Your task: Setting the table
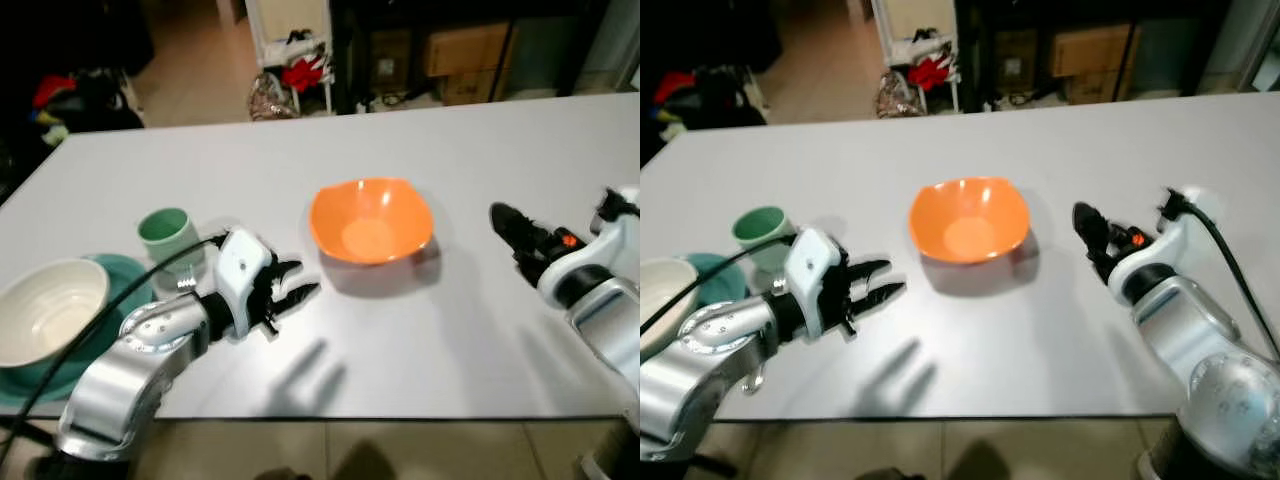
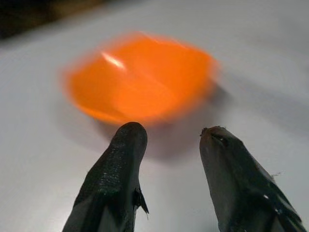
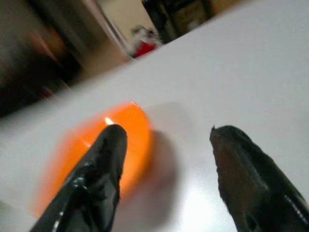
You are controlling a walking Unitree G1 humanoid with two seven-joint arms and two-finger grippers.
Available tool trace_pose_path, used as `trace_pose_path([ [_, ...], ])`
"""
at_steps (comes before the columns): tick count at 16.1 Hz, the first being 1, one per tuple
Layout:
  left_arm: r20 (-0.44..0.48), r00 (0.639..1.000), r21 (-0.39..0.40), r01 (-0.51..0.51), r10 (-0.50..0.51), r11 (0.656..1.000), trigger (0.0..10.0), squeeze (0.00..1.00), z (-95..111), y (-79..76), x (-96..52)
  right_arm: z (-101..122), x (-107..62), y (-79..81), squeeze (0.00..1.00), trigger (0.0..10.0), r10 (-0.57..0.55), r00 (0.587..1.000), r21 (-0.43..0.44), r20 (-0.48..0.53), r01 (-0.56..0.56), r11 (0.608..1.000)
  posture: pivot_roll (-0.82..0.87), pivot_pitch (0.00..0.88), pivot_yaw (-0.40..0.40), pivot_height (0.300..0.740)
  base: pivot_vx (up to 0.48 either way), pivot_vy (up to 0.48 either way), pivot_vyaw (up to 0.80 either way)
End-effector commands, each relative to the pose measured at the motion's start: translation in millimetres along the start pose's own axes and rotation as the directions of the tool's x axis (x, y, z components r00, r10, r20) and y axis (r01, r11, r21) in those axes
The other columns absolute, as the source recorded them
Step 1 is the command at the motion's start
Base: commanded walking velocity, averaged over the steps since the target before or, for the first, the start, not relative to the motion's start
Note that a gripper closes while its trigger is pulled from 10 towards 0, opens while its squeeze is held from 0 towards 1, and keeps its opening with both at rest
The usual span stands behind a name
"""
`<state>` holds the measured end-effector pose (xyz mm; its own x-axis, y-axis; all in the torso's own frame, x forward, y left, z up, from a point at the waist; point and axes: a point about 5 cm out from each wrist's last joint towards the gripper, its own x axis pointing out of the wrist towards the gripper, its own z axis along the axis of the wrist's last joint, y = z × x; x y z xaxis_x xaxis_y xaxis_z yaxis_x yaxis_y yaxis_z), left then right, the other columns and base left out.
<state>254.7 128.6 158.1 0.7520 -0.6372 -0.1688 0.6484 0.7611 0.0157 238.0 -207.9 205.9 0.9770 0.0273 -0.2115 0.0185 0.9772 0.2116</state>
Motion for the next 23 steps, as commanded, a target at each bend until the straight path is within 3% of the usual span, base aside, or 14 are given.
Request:
trace_pose_path([
  [1, 0.058, 0.975, 0.006, -0.213, 0.212, 0.977, 10.0, 0.00, 8.2, 16.4, -1.6, -1.1, -3.1, 34.1, 1.00, 10.0, 0.099, 0.994, -0.131, 0.054, -0.091, 0.987, -0.01, 0.000, 0.135, 0.740, 0.000, 0.000, 0.80],
  [3, 0.095, 0.966, 0.011, -0.242, 0.240, 0.970, 10.0, 0.00, 12.6, 8.7, 1.4, -0.6, -0.9, 48.1, 1.00, 10.0, 0.142, 0.987, -0.131, 0.075, -0.132, 0.983, 0.01, 0.000, 0.119, 0.740, 0.000, 0.000, 0.80],
  [5, 0.129, 0.967, 0.024, -0.224, 0.219, 0.974, 10.0, 0.00, 16.4, 0.5, 4.6, 0.6, 3.0, 59.9, 1.00, 10.0, 0.197, 0.976, -0.199, 0.095, -0.175, 0.964, 0.00, 0.000, 0.113, 0.740, 0.000, 0.000, 0.80],
  [6, 0.159, 0.955, -0.008, -0.254, 0.252, 0.967, 10.0, 0.00, 19.2, 0.1, 6.8, -1.2, 2.8, 63.1, 1.00, 10.0, 0.225, 0.968, -0.266, 0.108, -0.190, 0.945, -0.01, 0.000, 0.108, 0.740, 0.000, 0.000, 0.80],
  [9, 0.159, 0.914, -0.016, -0.375, 0.372, 0.927, 10.0, 0.00, 17.5, 9.2, 3.8, -6.6, 4.0, 57.1, 1.00, 10.0, 0.225, 0.969, -0.310, 0.103, -0.184, 0.933, 0.00, 0.000, 0.089, 0.740, 0.000, 0.000, 0.80],
  [12, 0.159, 0.899, -0.014, -0.412, 0.408, 0.911, 10.0, 0.00, 16.9, 16.9, -1.2, -6.6, 6.9, 59.4, 1.00, 10.0, 0.247, 0.963, -0.330, 0.110, -0.200, 0.923, -0.02, 0.000, 0.094, 0.740, 0.000, 0.000, 0.80],
  [16, 0.168, 0.892, -0.029, -0.421, 0.420, 0.907, 10.0, 0.00, 19.0, 19.1, 7.2, -7.5, 4.7, 54.7, 1.00, 10.0, 0.226, 0.964, -0.298, 0.136, -0.178, 0.938, -0.02, 0.000, 0.101, 0.740, 0.000, 0.000, 0.80],
  [20, 0.157, 0.885, -0.029, -0.439, 0.438, 0.898, 10.0, 0.00, 15.6, 21.6, -0.7, -6.6, 5.7, 60.3, 1.00, 10.0, 0.260, 0.955, -0.297, 0.144, -0.210, 0.932, -0.03, 0.000, 0.099, 0.740, 0.000, 0.000, 0.80],
  [23, 0.169, 0.889, -0.027, -0.427, 0.425, 0.904, 10.0, 0.00, 18.4, 18.2, 10.9, -5.3, 4.9, 53.6, 1.00, 10.0, 0.238, 0.959, -0.285, 0.157, -0.187, 0.940, -0.03, 0.000, 0.095, 0.740, 0.000, 0.000, 0.80],
])
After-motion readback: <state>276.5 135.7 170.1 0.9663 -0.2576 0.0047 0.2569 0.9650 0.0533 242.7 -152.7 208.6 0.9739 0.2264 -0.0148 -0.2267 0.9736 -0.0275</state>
